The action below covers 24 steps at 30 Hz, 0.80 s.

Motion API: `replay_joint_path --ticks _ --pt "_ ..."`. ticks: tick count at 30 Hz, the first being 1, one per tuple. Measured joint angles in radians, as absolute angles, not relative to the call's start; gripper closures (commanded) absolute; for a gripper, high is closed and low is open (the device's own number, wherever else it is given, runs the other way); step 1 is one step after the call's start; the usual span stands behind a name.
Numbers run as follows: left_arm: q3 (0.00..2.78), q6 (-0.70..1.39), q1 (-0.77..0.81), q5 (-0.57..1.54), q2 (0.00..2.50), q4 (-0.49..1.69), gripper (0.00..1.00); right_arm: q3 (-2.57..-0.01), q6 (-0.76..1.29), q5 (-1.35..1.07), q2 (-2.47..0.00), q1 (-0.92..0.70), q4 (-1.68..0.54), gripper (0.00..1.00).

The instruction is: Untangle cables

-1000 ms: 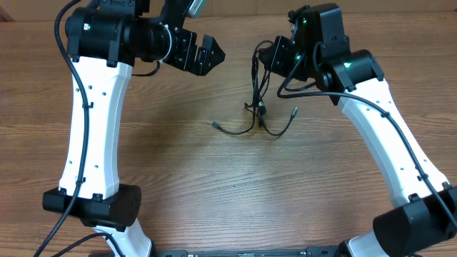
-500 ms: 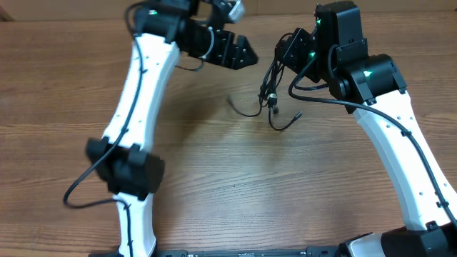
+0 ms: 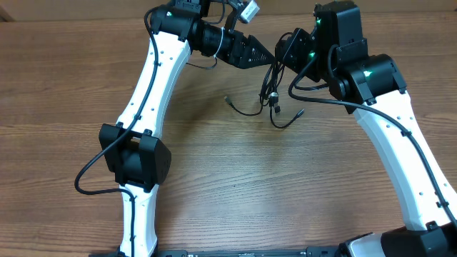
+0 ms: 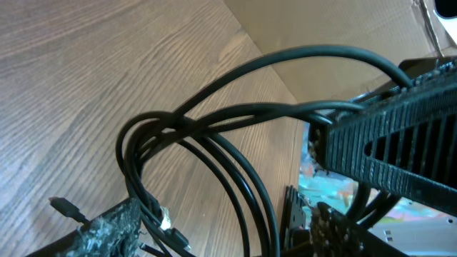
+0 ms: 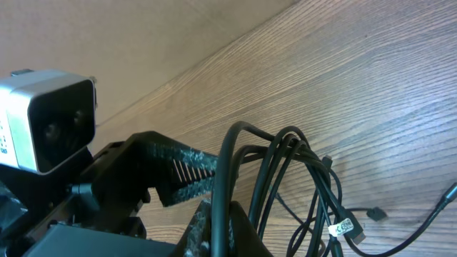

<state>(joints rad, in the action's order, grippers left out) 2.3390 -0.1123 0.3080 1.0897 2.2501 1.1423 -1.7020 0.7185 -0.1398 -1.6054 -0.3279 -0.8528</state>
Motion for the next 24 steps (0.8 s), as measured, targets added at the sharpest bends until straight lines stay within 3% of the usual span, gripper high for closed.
replay_joint_path --ticks 2,8,9,12,19,24 --pt "2.339 -0.121 0.313 1.083 2.250 1.161 0.32 -1.702 0.717 -0.142 -1.605 -0.328 -0.853 0.96" --pt "2.339 -0.113 0.364 0.971 2.250 1.180 0.57 -1.702 0.714 -0.142 -1.605 -0.328 -0.850 0.96" --pt "2.339 -0.078 0.391 0.911 2.251 1.173 0.63 -1.702 0.714 -0.142 -1.605 -0.328 -0.850 0.96" --pt "2.339 -0.045 0.415 0.853 2.257 1.162 0.96 -1.702 0.714 -0.146 -1.605 -0.328 -0.850 0.96" --pt "2.339 0.049 0.421 0.588 2.273 1.199 0.96 -1.702 0.733 -0.068 -1.605 -0.305 -0.977 0.96" --pt "2.342 0.053 0.359 0.521 2.263 1.238 0.96 -1.702 0.740 0.096 -1.605 -0.232 -1.126 0.96"
